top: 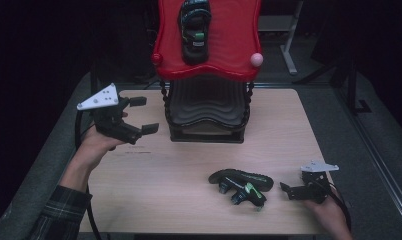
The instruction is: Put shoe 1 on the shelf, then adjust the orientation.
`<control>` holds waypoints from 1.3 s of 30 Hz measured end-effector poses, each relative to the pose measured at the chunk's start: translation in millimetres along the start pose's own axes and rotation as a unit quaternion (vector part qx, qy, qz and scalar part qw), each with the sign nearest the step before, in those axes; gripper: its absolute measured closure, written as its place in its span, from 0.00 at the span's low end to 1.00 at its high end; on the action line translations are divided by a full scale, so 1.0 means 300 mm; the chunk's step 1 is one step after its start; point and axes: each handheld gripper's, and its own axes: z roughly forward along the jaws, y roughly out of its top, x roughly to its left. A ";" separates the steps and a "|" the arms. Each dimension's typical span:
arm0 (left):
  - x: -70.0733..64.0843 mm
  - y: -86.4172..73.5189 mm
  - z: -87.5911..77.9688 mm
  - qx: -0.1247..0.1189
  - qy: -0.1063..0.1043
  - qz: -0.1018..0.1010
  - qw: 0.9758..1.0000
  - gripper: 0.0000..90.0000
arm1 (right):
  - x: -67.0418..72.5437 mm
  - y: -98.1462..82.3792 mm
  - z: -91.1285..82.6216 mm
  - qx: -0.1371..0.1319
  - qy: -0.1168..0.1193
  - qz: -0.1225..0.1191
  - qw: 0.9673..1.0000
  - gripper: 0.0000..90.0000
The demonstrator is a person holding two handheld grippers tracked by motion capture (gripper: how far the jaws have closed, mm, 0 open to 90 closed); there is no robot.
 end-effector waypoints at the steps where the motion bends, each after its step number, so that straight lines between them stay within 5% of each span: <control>1: -0.004 -0.024 0.001 0.003 0.001 -0.003 1.000 0.01 | 0.000 0.000 0.000 0.000 0.000 0.000 1.000 0.01; 11: -0.055 -0.250 0.024 0.050 0.021 -0.017 0.998 0.01 | -0.001 0.003 0.005 -0.001 -0.003 -0.001 1.000 0.01; 20: -0.089 -0.434 0.052 0.096 0.036 -0.036 0.994 0.01 | -0.001 0.003 0.005 -0.001 -0.003 -0.001 1.000 0.01; 33: -0.090 -0.575 0.094 0.184 0.049 -0.048 0.980 0.01 | 0.006 0.008 -0.004 0.013 0.005 0.001 1.000 0.01; 39: -0.088 -0.612 0.109 0.202 0.047 -0.057 0.977 0.01 | 0.008 0.020 -0.025 0.007 0.021 0.006 1.000 0.07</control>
